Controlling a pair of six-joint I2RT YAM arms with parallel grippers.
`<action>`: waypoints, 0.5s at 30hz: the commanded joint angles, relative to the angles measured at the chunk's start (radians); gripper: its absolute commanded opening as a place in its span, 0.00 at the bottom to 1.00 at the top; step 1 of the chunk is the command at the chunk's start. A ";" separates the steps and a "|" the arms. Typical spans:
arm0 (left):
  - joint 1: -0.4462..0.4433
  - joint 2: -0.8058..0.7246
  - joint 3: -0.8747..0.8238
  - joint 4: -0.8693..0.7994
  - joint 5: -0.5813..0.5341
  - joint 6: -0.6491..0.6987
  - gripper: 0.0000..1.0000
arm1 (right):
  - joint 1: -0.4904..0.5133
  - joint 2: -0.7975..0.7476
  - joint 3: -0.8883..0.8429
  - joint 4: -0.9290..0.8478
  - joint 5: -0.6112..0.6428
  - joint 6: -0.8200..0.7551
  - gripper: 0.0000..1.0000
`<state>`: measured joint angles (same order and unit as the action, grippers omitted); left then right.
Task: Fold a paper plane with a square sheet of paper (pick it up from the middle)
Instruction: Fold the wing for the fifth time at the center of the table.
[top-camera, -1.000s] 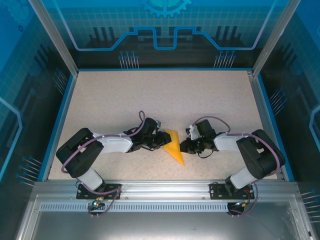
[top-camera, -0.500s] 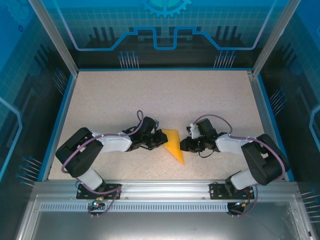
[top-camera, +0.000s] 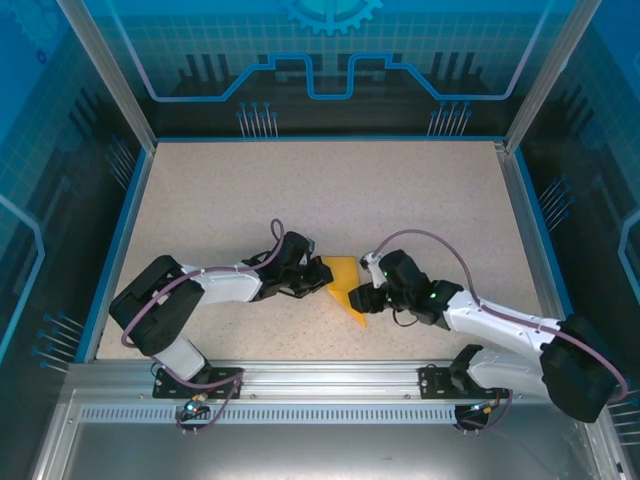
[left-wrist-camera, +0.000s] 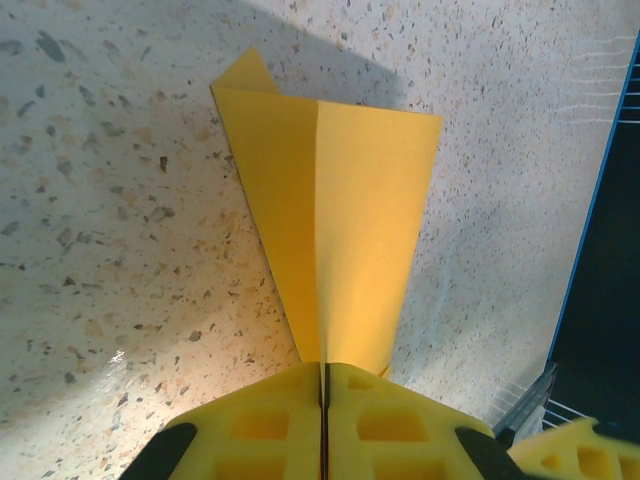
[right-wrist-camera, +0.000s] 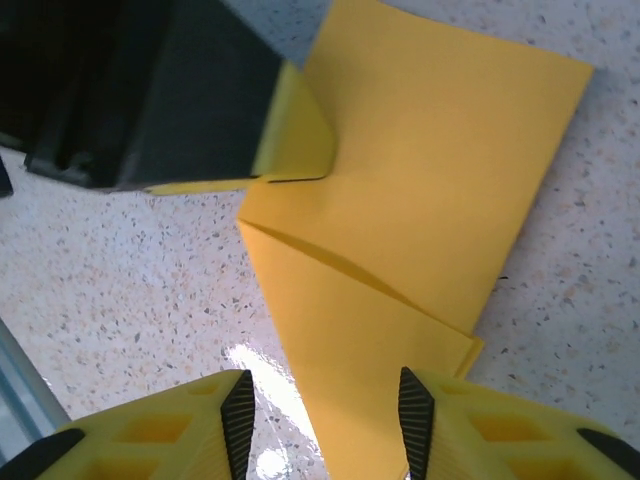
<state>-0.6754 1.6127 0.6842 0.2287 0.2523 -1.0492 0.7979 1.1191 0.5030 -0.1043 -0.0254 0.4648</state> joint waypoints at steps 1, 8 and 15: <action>0.008 -0.025 0.032 -0.030 0.014 -0.016 0.09 | 0.100 -0.001 -0.029 -0.022 0.232 -0.073 0.49; 0.012 -0.023 0.043 -0.037 0.024 -0.013 0.09 | 0.296 0.130 0.058 -0.072 0.482 -0.113 0.49; 0.011 -0.022 0.043 -0.038 0.024 -0.013 0.09 | 0.383 0.309 0.147 -0.129 0.635 -0.098 0.46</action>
<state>-0.6701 1.6127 0.7010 0.2138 0.2596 -1.0496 1.1568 1.3846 0.6083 -0.1825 0.4896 0.3653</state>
